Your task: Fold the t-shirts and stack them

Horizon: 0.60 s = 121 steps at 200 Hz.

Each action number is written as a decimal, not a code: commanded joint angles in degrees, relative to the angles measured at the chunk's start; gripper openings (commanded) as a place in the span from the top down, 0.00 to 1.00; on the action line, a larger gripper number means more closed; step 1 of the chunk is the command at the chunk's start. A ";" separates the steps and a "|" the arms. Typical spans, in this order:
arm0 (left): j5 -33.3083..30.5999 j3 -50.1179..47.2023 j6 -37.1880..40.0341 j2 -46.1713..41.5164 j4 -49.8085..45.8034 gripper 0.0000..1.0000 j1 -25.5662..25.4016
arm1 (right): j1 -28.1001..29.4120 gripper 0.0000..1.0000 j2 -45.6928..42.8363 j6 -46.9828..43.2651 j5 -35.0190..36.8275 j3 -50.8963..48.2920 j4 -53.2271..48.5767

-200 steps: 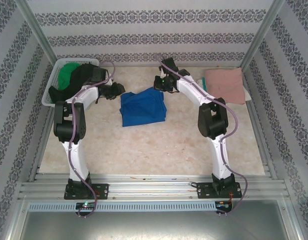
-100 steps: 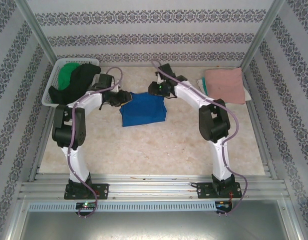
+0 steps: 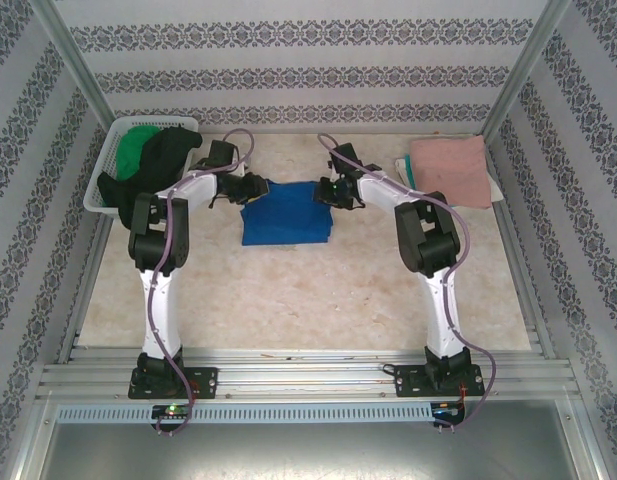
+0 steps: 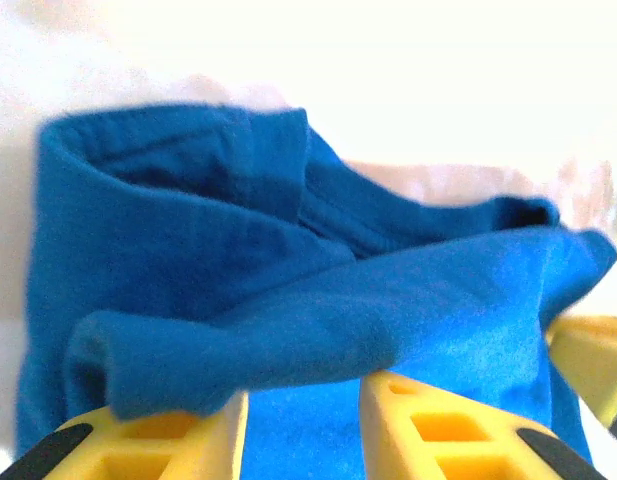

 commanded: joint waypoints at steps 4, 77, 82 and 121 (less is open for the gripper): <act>-0.79 4.29 2.02 3.40 -3.57 0.65 0.79 | 3.36 0.63 -8.60 -1.73 1.77 -5.48 2.41; 0.57 11.11 2.76 9.37 -6.49 0.62 0.97 | 10.19 0.67 -8.86 0.67 6.27 -12.68 4.79; 0.38 11.56 2.77 9.48 -7.03 0.61 0.98 | 10.06 0.67 -8.55 0.68 6.11 -12.78 4.69; 0.28 10.40 3.47 6.69 -7.97 0.61 1.00 | 8.15 0.66 -10.18 0.49 4.83 -17.78 5.56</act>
